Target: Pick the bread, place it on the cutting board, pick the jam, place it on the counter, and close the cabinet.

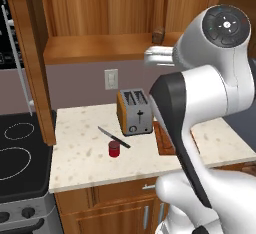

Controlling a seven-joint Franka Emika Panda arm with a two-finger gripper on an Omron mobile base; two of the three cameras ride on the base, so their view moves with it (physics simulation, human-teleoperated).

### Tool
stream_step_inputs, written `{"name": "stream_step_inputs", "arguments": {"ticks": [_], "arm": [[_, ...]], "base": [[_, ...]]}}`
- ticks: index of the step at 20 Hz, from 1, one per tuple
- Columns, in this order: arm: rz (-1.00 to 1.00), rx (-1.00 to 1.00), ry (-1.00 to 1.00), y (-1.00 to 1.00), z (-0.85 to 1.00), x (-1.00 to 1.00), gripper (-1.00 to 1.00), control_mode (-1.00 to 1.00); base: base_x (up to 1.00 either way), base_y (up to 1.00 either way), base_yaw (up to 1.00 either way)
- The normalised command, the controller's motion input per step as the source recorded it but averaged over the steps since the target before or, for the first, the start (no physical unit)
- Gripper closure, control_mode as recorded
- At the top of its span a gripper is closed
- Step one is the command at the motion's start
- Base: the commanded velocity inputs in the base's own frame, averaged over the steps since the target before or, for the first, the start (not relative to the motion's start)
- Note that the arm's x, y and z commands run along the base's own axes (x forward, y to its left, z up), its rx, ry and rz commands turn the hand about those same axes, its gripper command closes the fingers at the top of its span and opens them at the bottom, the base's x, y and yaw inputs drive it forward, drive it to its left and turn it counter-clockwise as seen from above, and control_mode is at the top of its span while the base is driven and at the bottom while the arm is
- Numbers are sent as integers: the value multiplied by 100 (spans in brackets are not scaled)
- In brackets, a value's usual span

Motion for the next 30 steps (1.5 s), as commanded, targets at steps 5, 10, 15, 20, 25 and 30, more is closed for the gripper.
{"name": "stream_step_inputs", "arguments": {"ticks": [5, 10, 15, 20, 25, 30], "arm": [[0, 5, -1, -7, 4, 11, -100, -100], [0, 4, -3, -7, 2, 18, -100, -100], [0, 1, -4, -5, 0, 20, -100, -100], [0, 0, -5, -3, 0, 23, -100, -100], [0, 0, -3, -6, 0, 29, -100, -100], [0, 0, -2, -5, 0, 31, -100, -100]], "base": [[0, 0, 0], [0, 0, 0], [0, 0, 0], [0, 0, 0], [0, 0, 0], [0, 0, 0]]}}
